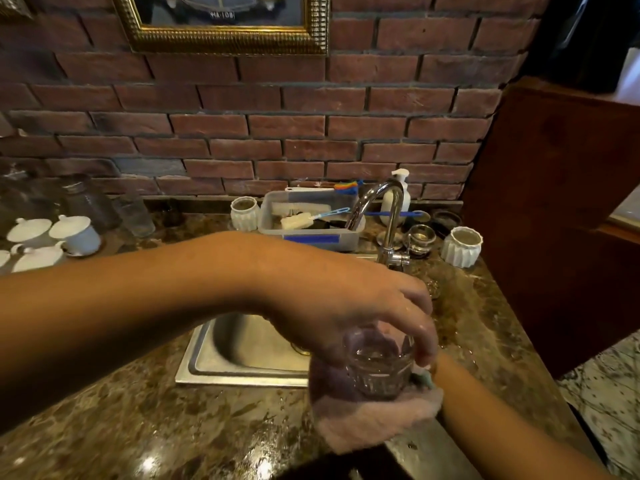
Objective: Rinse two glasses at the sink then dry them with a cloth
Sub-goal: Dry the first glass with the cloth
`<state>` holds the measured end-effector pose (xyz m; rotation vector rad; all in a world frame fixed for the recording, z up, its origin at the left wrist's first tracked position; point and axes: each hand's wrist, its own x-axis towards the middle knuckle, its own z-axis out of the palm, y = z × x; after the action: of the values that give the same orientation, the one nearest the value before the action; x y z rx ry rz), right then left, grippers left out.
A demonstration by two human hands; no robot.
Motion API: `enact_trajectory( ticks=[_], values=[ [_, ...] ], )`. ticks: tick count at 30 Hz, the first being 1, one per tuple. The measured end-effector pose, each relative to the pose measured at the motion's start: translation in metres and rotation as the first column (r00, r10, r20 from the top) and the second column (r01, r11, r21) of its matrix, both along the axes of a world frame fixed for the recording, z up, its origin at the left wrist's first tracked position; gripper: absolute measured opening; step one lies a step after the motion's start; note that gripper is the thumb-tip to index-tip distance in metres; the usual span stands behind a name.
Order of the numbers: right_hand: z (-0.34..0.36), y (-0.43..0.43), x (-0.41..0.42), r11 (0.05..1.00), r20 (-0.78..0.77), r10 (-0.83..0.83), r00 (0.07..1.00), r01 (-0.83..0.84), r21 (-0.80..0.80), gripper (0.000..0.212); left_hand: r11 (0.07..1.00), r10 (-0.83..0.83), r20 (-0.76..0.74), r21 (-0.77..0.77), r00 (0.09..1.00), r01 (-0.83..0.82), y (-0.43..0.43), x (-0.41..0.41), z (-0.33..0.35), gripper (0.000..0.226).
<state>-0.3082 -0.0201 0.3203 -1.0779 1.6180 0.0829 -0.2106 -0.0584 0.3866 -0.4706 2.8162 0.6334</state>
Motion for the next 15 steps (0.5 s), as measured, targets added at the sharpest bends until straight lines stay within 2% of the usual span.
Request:
enact_trajectory(
  ticks=[1,2,3,4,5,7,9,10,12,15],
  values=[
    [-0.002,-0.001,0.001,0.999,-0.011,-0.005,1.0,0.005,-0.052,0.046,1.0,-0.007,0.022,0.003,1.0,0.007,-0.001,-0.001,-0.002,0.07],
    [-0.006,0.001,-0.001,0.983,-0.03,-0.039,0.999,0.033,-0.183,0.043,1.0,-0.008,0.031,-0.011,0.999,0.008,0.001,-0.003,-0.003,0.07],
    [-0.012,0.007,-0.012,0.976,0.106,0.005,0.994,0.018,-0.217,0.038,0.999,-0.009,0.049,-0.03,0.999,0.01,0.004,-0.004,-0.003,0.07],
    [-0.009,0.007,-0.023,0.962,0.22,0.132,0.967,-0.071,-0.263,0.035,0.998,0.003,0.058,-0.06,0.998,0.001,0.004,-0.001,-0.004,0.07],
    [0.008,0.005,-0.021,0.974,0.186,0.117,0.975,-0.076,-0.214,0.034,0.996,0.016,0.063,-0.085,0.998,-0.01,0.004,0.002,-0.006,0.069],
    [-0.01,0.006,-0.028,0.971,0.265,0.135,0.955,-0.075,-0.226,0.024,0.991,0.094,0.048,-0.101,0.994,-0.089,0.003,0.011,-0.007,0.064],
    [-0.021,-0.014,-0.043,0.943,0.344,-0.03,0.939,0.141,-0.301,0.022,0.975,0.202,-0.009,-0.09,0.979,-0.202,-0.002,0.022,-0.01,0.064],
    [-0.032,-0.018,-0.051,0.927,0.488,-0.107,0.866,0.265,-0.266,0.028,0.965,0.249,-0.039,-0.075,0.968,-0.252,-0.006,0.026,-0.011,0.066],
    [-0.042,-0.026,-0.048,0.887,0.685,-0.291,0.668,0.456,-0.068,0.04,0.943,0.325,-0.093,-0.046,0.941,-0.33,-0.011,0.031,-0.012,0.069],
    [-0.048,-0.032,-0.041,0.839,0.866,-0.311,0.392,0.541,0.056,0.047,0.913,0.399,-0.155,-0.031,0.904,-0.408,-0.013,0.033,-0.012,0.068]
  ],
)
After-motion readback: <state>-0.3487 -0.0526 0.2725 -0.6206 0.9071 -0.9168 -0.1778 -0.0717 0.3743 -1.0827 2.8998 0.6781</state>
